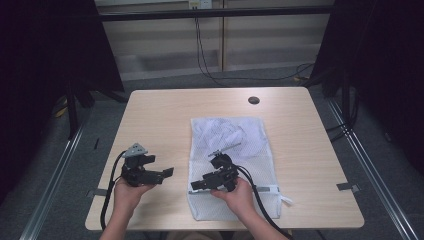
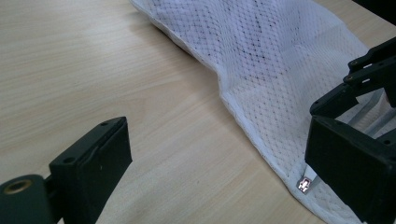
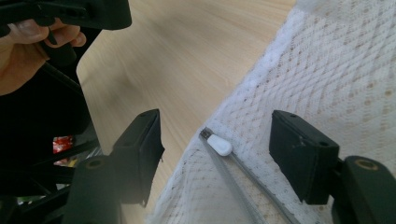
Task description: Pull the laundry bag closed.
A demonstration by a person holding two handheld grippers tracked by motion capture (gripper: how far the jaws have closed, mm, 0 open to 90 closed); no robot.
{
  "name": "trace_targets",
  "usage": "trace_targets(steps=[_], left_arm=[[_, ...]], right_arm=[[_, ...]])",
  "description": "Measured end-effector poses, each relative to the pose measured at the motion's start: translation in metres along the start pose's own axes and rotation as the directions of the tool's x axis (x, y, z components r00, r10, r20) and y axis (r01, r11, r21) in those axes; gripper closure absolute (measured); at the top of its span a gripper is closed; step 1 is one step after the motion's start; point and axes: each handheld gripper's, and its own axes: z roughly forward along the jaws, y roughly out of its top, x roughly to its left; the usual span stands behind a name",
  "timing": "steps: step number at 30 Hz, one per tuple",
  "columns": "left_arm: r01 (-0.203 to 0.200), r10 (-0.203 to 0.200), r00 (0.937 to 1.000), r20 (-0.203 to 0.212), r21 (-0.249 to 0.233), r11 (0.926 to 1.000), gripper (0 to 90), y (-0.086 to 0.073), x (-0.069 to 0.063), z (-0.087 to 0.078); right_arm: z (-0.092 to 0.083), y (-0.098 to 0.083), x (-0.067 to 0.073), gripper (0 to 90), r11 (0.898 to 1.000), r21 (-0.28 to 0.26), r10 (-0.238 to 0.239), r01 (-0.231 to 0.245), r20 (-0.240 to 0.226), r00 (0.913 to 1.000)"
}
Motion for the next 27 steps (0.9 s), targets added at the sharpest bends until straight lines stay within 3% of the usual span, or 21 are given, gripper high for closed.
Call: trace_targets(steps=[17, 27], left_arm=[[0.001, -0.001, 1.0, 0.002, 0.013, 0.9999, 7.4, -0.0004, 0.0, 0.0019], [0.004, -0.004, 1.0, 0.002, 0.013, 0.9999, 7.5, -0.0005, -0.0002, 0.002]], right_arm=[[0.0061, -0.0016, -0.0003, 41.5, 0.999, 0.029, 0.021, -0.02, -0.016, 0.9997], [0.0101, -0.0029, -0.0005, 54.5, 0.998, 0.052, 0.032, -0.03, -0.04, 0.9987]])
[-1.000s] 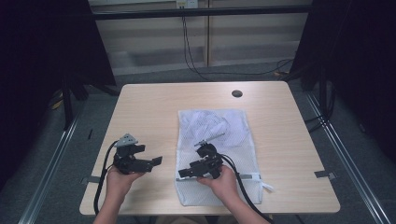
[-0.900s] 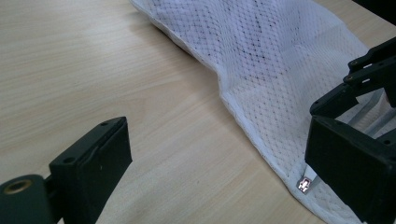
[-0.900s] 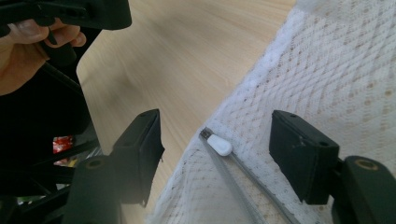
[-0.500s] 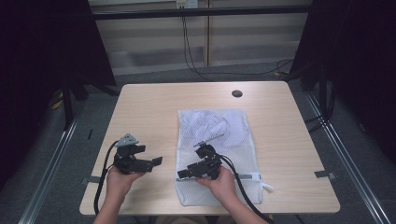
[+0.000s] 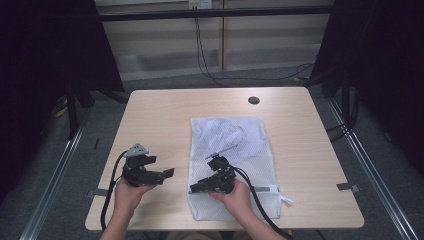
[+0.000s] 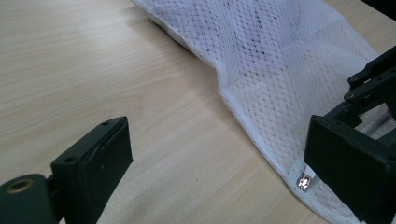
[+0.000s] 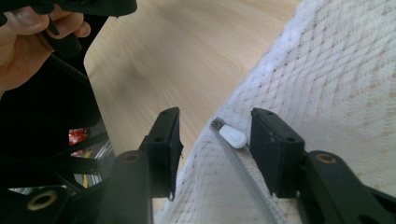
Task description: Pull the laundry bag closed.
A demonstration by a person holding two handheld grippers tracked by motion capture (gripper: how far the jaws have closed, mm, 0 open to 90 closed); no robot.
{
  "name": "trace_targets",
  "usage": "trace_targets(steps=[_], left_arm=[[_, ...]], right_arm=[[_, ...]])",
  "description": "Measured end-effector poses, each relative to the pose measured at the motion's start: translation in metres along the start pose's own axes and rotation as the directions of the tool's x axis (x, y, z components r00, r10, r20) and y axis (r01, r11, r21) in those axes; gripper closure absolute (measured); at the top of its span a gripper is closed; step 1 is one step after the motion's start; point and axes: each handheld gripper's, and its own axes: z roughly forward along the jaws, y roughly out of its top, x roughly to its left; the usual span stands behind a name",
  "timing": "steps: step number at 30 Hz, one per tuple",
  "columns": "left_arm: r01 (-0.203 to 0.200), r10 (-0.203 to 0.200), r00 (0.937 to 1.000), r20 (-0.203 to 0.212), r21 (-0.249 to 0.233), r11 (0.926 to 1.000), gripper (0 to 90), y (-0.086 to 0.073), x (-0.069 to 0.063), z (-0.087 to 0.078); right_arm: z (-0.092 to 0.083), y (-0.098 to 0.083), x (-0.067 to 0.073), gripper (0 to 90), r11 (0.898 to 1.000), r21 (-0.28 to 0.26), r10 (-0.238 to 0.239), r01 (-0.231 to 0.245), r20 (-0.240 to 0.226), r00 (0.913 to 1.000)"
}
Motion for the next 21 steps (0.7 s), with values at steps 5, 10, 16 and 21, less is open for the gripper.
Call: trace_targets(steps=[5, 10, 16, 21], left_arm=[[0.001, -0.001, 1.0, 0.0, -0.002, 1.0, 7.4, 0.0, 0.0, 0.0], [-0.003, 0.002, 1.0, 0.002, 0.001, 1.0, 7.4, 0.0, 0.0, 0.0], [-0.002, 0.002, 1.0, 0.002, 0.001, 1.0, 7.5, 0.0, 0.0, 0.0], [-0.003, 0.003, 1.0, 0.001, 0.002, 1.0, 7.5, 0.0, 0.0, 0.0]], right_arm=[[0.001, -0.001, 0.0, 58.4, 1.0, 0.013, 0.012, -0.012, 0.002, 0.9999], [0.005, -0.002, -0.001, 60.4, 0.999, 0.03, 0.028, -0.028, 0.008, 0.9996], [0.009, -0.004, -0.002, 60.3, 0.998, 0.042, 0.037, -0.038, 0.018, 0.9991], [0.011, -0.004, -0.002, 60.3, 0.998, 0.038, 0.048, -0.049, 0.015, 0.9987]])
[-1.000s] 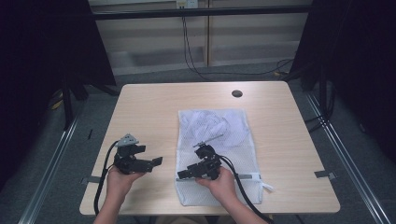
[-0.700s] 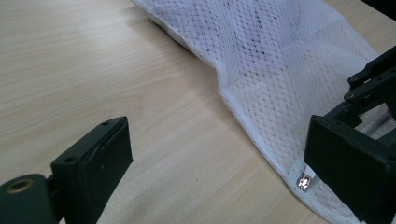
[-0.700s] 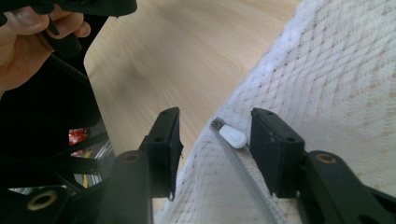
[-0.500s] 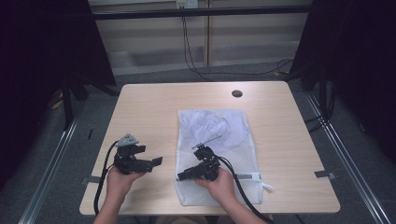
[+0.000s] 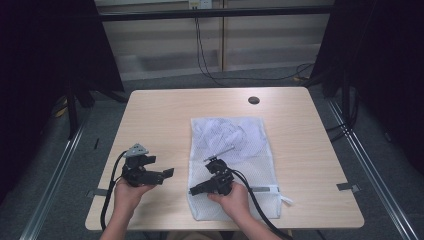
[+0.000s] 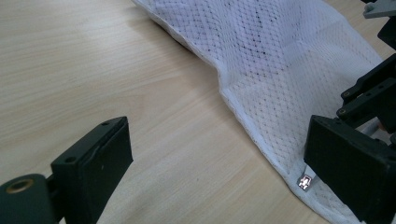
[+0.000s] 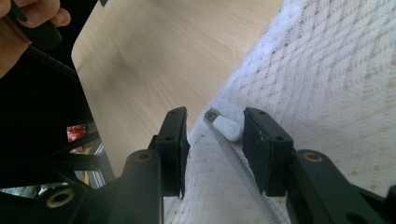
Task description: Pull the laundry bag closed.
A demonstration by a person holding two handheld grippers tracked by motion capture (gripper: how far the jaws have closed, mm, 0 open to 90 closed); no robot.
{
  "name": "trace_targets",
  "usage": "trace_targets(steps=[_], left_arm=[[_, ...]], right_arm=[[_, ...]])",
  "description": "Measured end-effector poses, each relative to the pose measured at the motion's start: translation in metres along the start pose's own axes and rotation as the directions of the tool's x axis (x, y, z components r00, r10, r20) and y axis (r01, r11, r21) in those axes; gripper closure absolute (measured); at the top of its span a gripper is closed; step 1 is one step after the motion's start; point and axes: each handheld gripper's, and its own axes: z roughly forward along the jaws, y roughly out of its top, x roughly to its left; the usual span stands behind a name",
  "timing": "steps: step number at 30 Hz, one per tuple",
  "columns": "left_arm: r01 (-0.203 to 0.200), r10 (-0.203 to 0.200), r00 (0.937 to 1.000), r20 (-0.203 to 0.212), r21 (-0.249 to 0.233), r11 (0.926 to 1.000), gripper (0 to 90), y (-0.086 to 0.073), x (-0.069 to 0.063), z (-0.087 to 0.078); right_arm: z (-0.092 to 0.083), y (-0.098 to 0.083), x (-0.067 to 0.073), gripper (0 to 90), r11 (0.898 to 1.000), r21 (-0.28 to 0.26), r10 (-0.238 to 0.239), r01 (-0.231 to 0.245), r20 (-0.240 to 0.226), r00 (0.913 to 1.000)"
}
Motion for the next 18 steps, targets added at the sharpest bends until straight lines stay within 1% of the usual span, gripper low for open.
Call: trace_targets(steps=[4, 6, 8, 14, 18], left_arm=[[0.004, -0.004, 1.0, -0.002, -0.002, 1.0, 7.5, 0.0, -0.0002, 0.0001], [0.002, -0.002, 1.0, -0.001, -0.001, 1.0, 7.5, 0.0, 0.0, 0.0001], [0.003, -0.003, 1.0, 0.0, -0.002, 1.0, 7.5, 0.0, 0.0, 0.0], [0.002, -0.002, 1.0, -0.003, -0.001, 1.0, 7.5, 0.0, 0.0, -0.0002], [0.006, -0.006, 1.0, -0.004, -0.001, 1.0, 7.5, -0.0001, -0.0002, 0.0]], right_arm=[[0.0014, 0.0003, 0.0014, 62.6, 1.0, 0.001, 0.001, -0.001, -0.016, 0.9999], [0.0018, 0.0004, 0.0017, 63.0, 1.0, 0.0, -0.002, 0.002, -0.018, 0.9998], [0.0025, 0.0003, 0.0023, 64.4, 1.0, -0.002, 0.005, -0.005, -0.024, 0.9997], [0.0039, 0.0012, 0.0027, 72.3, 1.0, -0.008, 0.012, -0.012, -0.028, 0.9995], [0.0054, 0.0018, 0.0038, 72.7, 1.0, 0.0, 0.018, -0.018, -0.021, 0.9996]])
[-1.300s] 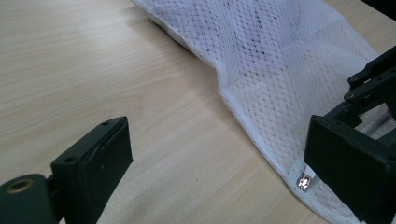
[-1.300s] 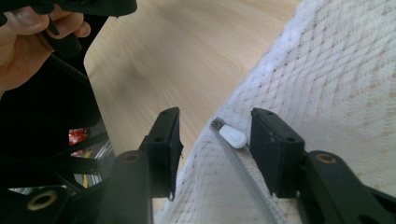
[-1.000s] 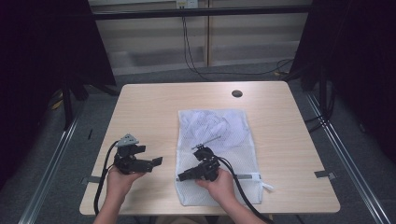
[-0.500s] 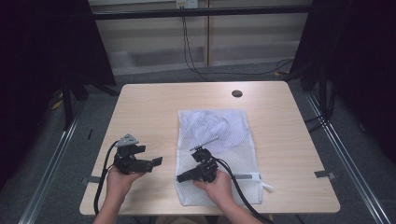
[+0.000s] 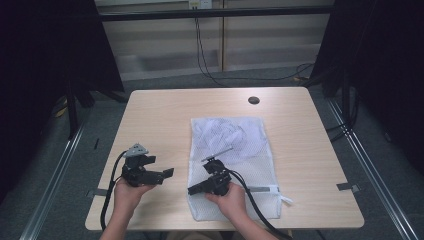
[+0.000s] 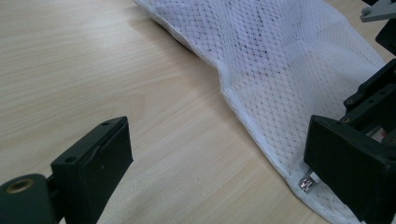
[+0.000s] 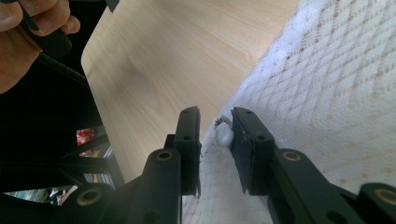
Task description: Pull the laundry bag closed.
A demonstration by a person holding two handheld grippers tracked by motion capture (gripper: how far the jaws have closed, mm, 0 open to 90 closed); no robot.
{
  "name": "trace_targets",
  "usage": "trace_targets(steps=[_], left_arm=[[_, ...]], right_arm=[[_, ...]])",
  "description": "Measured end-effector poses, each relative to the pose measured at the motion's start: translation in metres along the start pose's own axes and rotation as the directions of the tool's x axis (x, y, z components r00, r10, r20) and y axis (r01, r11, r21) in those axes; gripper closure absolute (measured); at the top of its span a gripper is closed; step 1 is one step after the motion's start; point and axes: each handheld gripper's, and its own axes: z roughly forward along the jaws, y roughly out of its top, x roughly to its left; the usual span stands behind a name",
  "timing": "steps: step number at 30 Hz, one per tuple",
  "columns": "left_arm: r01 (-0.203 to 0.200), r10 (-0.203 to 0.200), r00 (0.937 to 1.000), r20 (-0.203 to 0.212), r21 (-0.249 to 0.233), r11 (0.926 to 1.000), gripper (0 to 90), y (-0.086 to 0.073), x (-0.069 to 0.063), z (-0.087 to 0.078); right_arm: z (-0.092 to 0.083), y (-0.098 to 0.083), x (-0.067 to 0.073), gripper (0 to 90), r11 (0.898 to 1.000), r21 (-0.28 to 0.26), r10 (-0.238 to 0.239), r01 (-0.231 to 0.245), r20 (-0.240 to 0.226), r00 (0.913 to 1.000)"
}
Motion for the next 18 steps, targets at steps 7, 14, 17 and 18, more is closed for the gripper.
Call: trace_targets(steps=[7, 14, 17, 18], left_arm=[[-0.001, 0.001, 1.0, 0.001, 0.004, 1.0, 7.5, -0.0001, 0.0002, 0.0004], [-0.002, 0.002, 1.0, 0.001, 0.003, 1.0, 7.6, 0.0, 0.0001, 0.0002], [-0.003, 0.003, 1.0, 0.001, 0.001, 1.0, 7.8, 0.0001, 0.0002, -0.0003], [-0.004, 0.004, 1.0, 0.001, 0.001, 1.0, 7.9, 0.0002, 0.0002, -0.0004]], right_arm=[[0.0047, 0.0013, -0.0006, 77.1, 1.0, 0.006, 0.009, -0.009, 0.004, 1.0], [0.0066, 0.0021, -0.0009, 83.2, 1.0, 0.01, 0.008, -0.008, 0.016, 0.9998], [0.0065, 0.0023, -0.0019, 83.9, 1.0, 0.012, 0.006, -0.006, 0.016, 0.9999], [0.0064, 0.0022, -0.0018, 84.2, 1.0, 0.009, 0.005, -0.005, 0.019, 0.9998]])
